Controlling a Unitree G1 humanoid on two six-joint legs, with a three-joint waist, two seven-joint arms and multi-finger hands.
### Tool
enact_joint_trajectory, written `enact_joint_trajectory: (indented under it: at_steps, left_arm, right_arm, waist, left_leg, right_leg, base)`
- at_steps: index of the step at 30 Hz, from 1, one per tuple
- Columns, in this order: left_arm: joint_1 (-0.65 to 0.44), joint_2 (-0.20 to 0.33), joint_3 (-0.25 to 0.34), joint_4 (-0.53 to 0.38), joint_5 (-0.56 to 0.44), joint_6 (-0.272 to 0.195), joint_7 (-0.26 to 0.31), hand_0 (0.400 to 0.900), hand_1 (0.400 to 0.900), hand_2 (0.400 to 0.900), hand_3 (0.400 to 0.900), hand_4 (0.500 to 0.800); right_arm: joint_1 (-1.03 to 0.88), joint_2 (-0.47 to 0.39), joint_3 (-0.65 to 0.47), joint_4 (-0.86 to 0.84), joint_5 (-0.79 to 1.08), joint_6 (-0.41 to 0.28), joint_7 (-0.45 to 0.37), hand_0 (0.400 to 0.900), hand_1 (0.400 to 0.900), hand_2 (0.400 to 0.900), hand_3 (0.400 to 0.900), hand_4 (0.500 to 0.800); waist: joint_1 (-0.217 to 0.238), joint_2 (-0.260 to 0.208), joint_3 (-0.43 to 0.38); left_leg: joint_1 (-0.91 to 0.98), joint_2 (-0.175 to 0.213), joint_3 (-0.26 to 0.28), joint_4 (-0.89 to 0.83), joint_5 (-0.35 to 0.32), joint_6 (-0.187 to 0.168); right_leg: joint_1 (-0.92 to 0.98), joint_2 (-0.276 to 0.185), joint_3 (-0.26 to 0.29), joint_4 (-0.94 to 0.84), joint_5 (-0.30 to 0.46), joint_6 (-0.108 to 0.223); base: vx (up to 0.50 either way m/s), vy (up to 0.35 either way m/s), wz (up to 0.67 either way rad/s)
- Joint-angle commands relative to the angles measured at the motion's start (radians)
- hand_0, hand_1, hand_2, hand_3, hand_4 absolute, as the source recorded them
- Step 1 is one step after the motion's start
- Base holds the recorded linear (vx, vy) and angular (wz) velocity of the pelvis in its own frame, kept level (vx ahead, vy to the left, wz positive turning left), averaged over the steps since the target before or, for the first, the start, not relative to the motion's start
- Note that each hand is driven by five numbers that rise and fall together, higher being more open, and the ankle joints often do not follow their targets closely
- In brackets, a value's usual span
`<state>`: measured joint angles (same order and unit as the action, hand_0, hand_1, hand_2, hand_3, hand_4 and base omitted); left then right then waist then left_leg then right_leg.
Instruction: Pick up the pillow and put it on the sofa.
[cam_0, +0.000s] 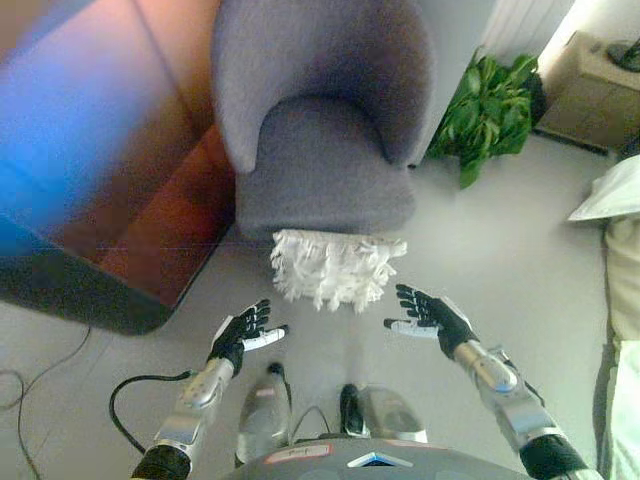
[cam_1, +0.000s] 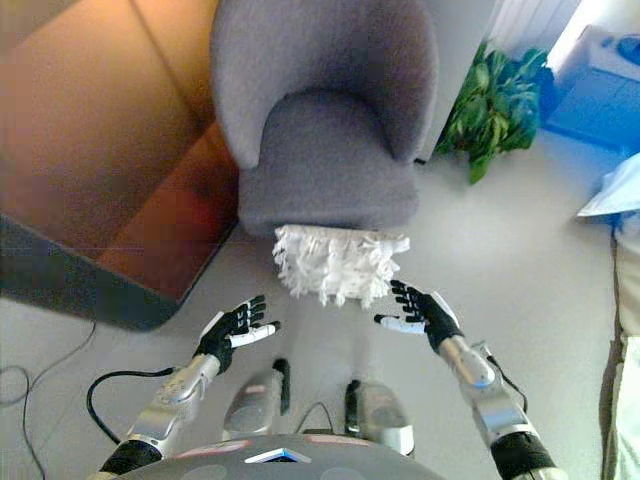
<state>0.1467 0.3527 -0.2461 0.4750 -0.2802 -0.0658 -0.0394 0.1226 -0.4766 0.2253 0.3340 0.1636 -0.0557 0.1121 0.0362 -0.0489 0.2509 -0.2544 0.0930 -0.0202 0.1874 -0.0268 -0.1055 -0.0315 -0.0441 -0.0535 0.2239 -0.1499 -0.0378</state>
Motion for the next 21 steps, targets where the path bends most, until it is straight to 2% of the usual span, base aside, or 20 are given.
enact_joint_trajectory:
  at_steps: [1, 2, 3, 4, 5, 6, 7, 8, 9, 10, 11, 12, 13, 14, 15, 17, 18, 19, 20, 21]
  left_arm:
    - [-0.061, 0.021, 0.027, -0.072, -0.032, -0.087, 0.042, 0.9, 0.9, 0.9, 0.9, 0.8]
    - [-0.062, 0.023, 0.034, -0.07, -0.041, -0.093, 0.055, 0.9, 0.9, 0.9, 0.9, 0.8]
    - [-0.062, 0.024, 0.033, -0.07, -0.041, -0.094, 0.056, 0.9, 0.9, 0.9, 0.9, 0.8]
    - [-0.077, 0.03, 0.032, -0.069, -0.05, -0.096, 0.069, 0.9, 0.9, 0.9, 0.9, 0.8]
    - [-0.085, 0.048, 0.03, -0.081, -0.053, -0.095, 0.072, 0.9, 0.9, 0.9, 0.9, 0.8]
    - [-0.085, 0.049, 0.03, -0.081, -0.053, -0.095, 0.072, 0.9, 0.9, 0.9, 0.9, 0.8]
    - [-0.086, 0.059, 0.033, -0.088, -0.048, -0.093, 0.074, 0.9, 0.9, 0.9, 0.9, 0.8]
    - [-0.092, 0.076, 0.031, -0.096, -0.037, -0.091, 0.07, 0.9, 0.9, 0.9, 0.9, 0.8]
    - [-0.092, 0.076, 0.031, -0.096, -0.037, -0.091, 0.07, 0.9, 0.9, 0.9, 0.9, 0.8]
    - [-0.098, 0.083, 0.032, -0.094, -0.036, -0.091, 0.073, 0.9, 0.9, 0.9, 0.9, 0.8]
    - [-0.109, 0.092, 0.033, -0.089, -0.034, -0.093, 0.081, 0.9, 0.9, 0.9, 0.9, 0.8]
    - [-0.11, 0.092, 0.033, -0.089, -0.034, -0.093, 0.081, 0.9, 0.9, 0.9, 0.9, 0.8]
    - [-0.117, 0.094, 0.034, -0.085, -0.032, -0.093, 0.086, 0.9, 0.9, 0.9, 0.9, 0.8]
    - [-0.124, 0.092, 0.039, -0.083, -0.031, -0.094, 0.096, 0.9, 0.9, 0.9, 0.9, 0.8]
    - [-0.128, 0.092, 0.04, -0.083, -0.034, -0.096, 0.099, 0.9, 0.9, 0.9, 0.9, 0.8]
    - [-0.143, 0.091, 0.035, -0.081, -0.039, -0.097, 0.102, 0.9, 0.9, 0.9, 0.9, 0.8]
    - [-0.155, 0.092, 0.03, -0.078, -0.038, -0.099, 0.104, 0.9, 0.9, 0.9, 0.9, 0.8]
    - [-0.164, 0.094, 0.027, -0.077, -0.036, -0.103, 0.109, 0.9, 0.9, 0.9, 0.9, 0.8]
    - [-0.172, 0.092, 0.026, -0.077, -0.036, -0.107, 0.116, 0.9, 0.9, 0.9, 0.9, 0.8]
    - [-0.173, 0.091, 0.027, -0.076, -0.036, -0.107, 0.116, 0.9, 0.9, 0.9, 0.9, 0.8]
  right_arm:
    - [-0.088, -0.013, -0.008, -0.087, 0.016, -0.104, -0.036, 0.9, 0.9, 0.9, 0.9, 0.8]
    - [-0.095, 0.0, -0.001, -0.084, 0.012, -0.105, -0.037, 0.9, 0.9, 0.9, 0.9, 0.8]
    - [-0.095, 0.001, -0.001, -0.084, 0.012, -0.105, -0.037, 0.9, 0.9, 0.9, 0.9, 0.8]
    - [-0.103, 0.013, 0.005, -0.069, 0.013, -0.108, -0.046, 0.9, 0.9, 0.9, 0.9, 0.8]
    - [-0.108, 0.028, 0.016, -0.06, 0.011, -0.098, -0.047, 0.9, 0.9, 0.9, 0.9, 0.8]
    - [-0.108, 0.029, 0.016, -0.059, 0.01, -0.098, -0.047, 0.9, 0.9, 0.9, 0.9, 0.8]
    - [-0.11, 0.038, 0.016, -0.06, 0.015, -0.098, -0.047, 0.9, 0.9, 0.9, 0.9, 0.8]
    - [-0.109, 0.047, 0.019, -0.048, 0.013, -0.093, -0.042, 0.9, 0.9, 0.9, 0.9, 0.8]
    - [-0.109, 0.047, 0.018, -0.048, 0.013, -0.093, -0.042, 0.9, 0.9, 0.9, 0.9, 0.8]
    - [-0.109, 0.049, 0.022, -0.041, 0.008, -0.094, -0.044, 0.9, 0.9, 0.9, 0.9, 0.8]
    - [-0.13, 0.055, 0.033, -0.033, -0.008, -0.092, -0.05, 0.9, 0.9, 0.9, 0.9, 0.8]
    - [-0.132, 0.055, 0.033, -0.033, -0.008, -0.092, -0.05, 0.9, 0.9, 0.9, 0.9, 0.8]
    - [-0.145, 0.055, 0.039, -0.023, -0.024, -0.092, -0.058, 0.9, 0.9, 0.9, 0.9, 0.8]
    - [-0.164, 0.053, 0.047, -0.012, -0.062, -0.09, -0.073, 0.9, 0.9, 0.9, 0.9, 0.8]
    - [-0.176, 0.045, 0.052, -0.011, -0.086, -0.091, -0.08, 0.9, 0.9, 0.9, 0.9, 0.8]
    - [-0.21, 0.021, 0.056, -0.008, -0.153, -0.086, -0.105, 0.9, 0.9, 0.9, 0.9, 0.8]
    - [-0.225, 0.004, 0.06, -0.012, -0.199, -0.083, -0.12, 0.9, 0.9, 0.9, 0.9, 0.8]
    - [-0.249, -0.018, 0.067, -0.005, -0.273, -0.079, -0.148, 0.9, 0.9, 0.9, 0.9, 0.8]
    - [-0.275, -0.031, 0.075, 0.009, -0.317, -0.074, -0.166, 0.9, 0.9, 0.9, 0.9, 0.8]
    - [-0.278, -0.03, 0.076, 0.012, -0.319, -0.075, -0.168, 0.9, 0.9, 0.9, 0.9, 0.8]
  waist:
    - [0.023, 0.017, -0.072]
    - [0.032, 0.012, -0.097]
    - [0.033, 0.009, -0.097]
    - [0.04, -0.004, -0.104]
    - [0.056, -0.03, -0.122]
    - [0.058, -0.033, -0.124]
    - [0.06, -0.047, -0.133]
    - [0.057, -0.064, -0.137]
    - [0.058, -0.062, -0.139]
    - [0.056, -0.066, -0.141]
    - [0.042, -0.058, -0.119]
    - [0.044, -0.056, -0.12]
    - [0.034, -0.042, -0.106]
    - [0.024, -0.01, -0.087]
    - [0.015, -0.009, -0.074]
    - [0.004, 0.005, -0.059]
    - [-0.002, 0.007, -0.051]
    - [-0.005, 0.008, -0.039]
    - [-0.002, 0.01, -0.039]
    - [-0.006, 0.012, -0.036]
  left_leg:
    - [-0.112, 0.039, 0.024, -0.178, 0.269, -0.007]
    - [-0.105, 0.049, 0.045, -0.153, 0.274, 0.005]
    - [-0.104, 0.048, 0.047, -0.152, 0.272, 0.005]
    - [-0.126, 0.043, 0.074, -0.107, 0.261, 0.014]
    - [-0.122, 0.028, 0.073, -0.075, 0.237, 0.036]
    - [-0.125, 0.027, 0.076, -0.073, 0.235, 0.037]
    - [-0.126, 0.016, 0.082, -0.059, 0.217, 0.053]
    - [-0.114, -0.015, 0.092, -0.047, 0.179, 0.083]
    - [-0.117, -0.013, 0.092, -0.048, 0.181, 0.084]
    - [-0.104, -0.03, 0.09, -0.051, 0.16, 0.103]
    - [-0.052, -0.064, 0.094, -0.063, 0.122, 0.141]
    - [-0.054, -0.061, 0.096, -0.064, 0.124, 0.141]
    - [-0.015, -0.071, 0.1, -0.082, 0.111, 0.158]
    - [0.054, -0.077, 0.094, -0.117, 0.09, 0.177]
    - [0.094, -0.092, 0.086, -0.141, 0.085, 0.181]
    - [0.135, -0.091, 0.071, -0.168, 0.082, 0.174]
    - [0.148, -0.091, 0.061, -0.175, 0.077, 0.168]
    - [0.166, -0.092, 0.053, -0.182, 0.065, 0.157]
    - [0.167, -0.085, 0.046, -0.183, 0.058, 0.146]
    - [0.17, -0.084, 0.043, -0.183, 0.057, 0.145]
  right_leg:
    - [0.253, 0.009, -0.038, -0.267, 0.022, 0.123]
    - [0.289, -0.01, -0.021, -0.264, -0.011, 0.131]
    - [0.291, -0.013, -0.021, -0.264, -0.012, 0.131]
    - [0.298, -0.037, -0.03, -0.242, -0.026, 0.14]
    - [0.277, -0.07, -0.036, -0.176, -0.029, 0.158]
    - [0.272, -0.073, -0.035, -0.171, -0.032, 0.159]
    - [0.253, -0.085, -0.032, -0.115, -0.012, 0.172]
    - [0.201, -0.108, -0.03, 0.005, 0.049, 0.192]
    - [0.197, -0.105, -0.028, 0.004, 0.052, 0.192]
    - [0.156, -0.114, -0.022, 0.096, 0.11, 0.201]
    - [0.081, -0.126, -0.028, 0.298, 0.255, 0.206]
    - [0.075, -0.123, -0.025, 0.299, 0.257, 0.206]
    - [0.043, -0.126, -0.041, 0.375, 0.291, 0.206]
    - [-0.03, -0.131, -0.08, 0.456, 0.29, 0.203]
    - [-0.062, -0.134, -0.088, 0.481, 0.255, 0.199]
    - [-0.117, -0.126, -0.132, 0.401, 0.196, 0.182]
    - [-0.126, -0.135, -0.147, 0.361, 0.173, 0.179]
    - [-0.128, -0.165, -0.169, 0.295, 0.134, 0.176]
    - [-0.133, -0.187, -0.182, 0.22, 0.138, 0.177]
    - [-0.124, -0.185, -0.187, 0.214, 0.139, 0.177]
  base:
    - [0.35, 0.218, -0.53]
    - [0.36, 0.219, -0.51]
    - [0.4, 0.236, -0.27]
    - [0.38, 0.193, -0.21]
    - [0.38, 0.196, -0.21]
    - [0.36, 0.176, -0.21]
    - [0.36, 0.232, 0.16]
    - [0.35, 0.231, 0.16]
    - [0.34, 0.267, 0.23]
    - [0.29, 0.313, 0.21]
    - [0.29, 0.315, 0.2]
    - [0.28, 0.329, 0.16]
    - [0.28, 0.276, 0.08]
    - [0.39, 0.309, 0.24]
    - [0.41, 0.218, 0.3]
    - [0.29, 0.036, 0.27]
    - [0.26, -0.054, 0.26]
    - [0.23, -0.105, 0.24]
    - [0.16, -0.089, 0.16]
    - [0.14, -0.143, 0.13]
